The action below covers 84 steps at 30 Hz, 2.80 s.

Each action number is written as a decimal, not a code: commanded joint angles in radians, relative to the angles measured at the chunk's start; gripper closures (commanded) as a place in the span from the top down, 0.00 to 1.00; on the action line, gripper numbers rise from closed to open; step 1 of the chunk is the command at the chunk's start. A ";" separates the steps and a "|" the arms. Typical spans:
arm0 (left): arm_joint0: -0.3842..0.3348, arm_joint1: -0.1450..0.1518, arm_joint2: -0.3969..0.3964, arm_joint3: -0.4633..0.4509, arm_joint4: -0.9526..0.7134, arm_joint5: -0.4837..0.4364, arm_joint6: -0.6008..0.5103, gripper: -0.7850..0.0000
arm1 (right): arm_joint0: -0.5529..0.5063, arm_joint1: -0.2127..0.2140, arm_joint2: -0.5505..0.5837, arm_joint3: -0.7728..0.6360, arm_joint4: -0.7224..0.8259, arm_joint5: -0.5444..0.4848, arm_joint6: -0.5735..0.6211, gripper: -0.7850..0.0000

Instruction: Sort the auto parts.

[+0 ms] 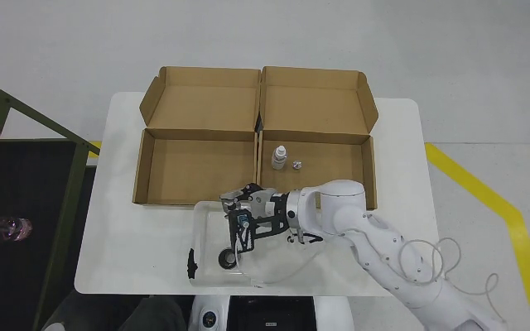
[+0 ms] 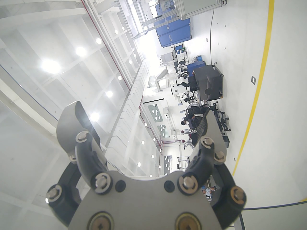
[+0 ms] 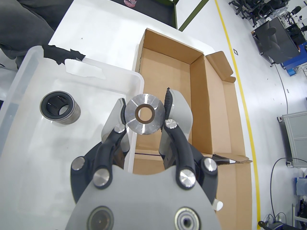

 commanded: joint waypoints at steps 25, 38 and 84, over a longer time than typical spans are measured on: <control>0.000 0.000 0.000 0.000 0.000 0.000 0.000 1.00 | 0.249 -0.102 -0.143 0.341 0.092 0.106 0.052 0.00; 0.000 0.000 0.000 0.000 0.000 0.000 0.000 1.00 | 0.371 -0.173 -0.215 0.533 0.135 0.147 0.080 0.00; 0.000 0.000 0.000 0.000 0.000 0.000 0.000 1.00 | 0.412 -0.271 -0.206 0.735 0.104 0.169 0.049 0.49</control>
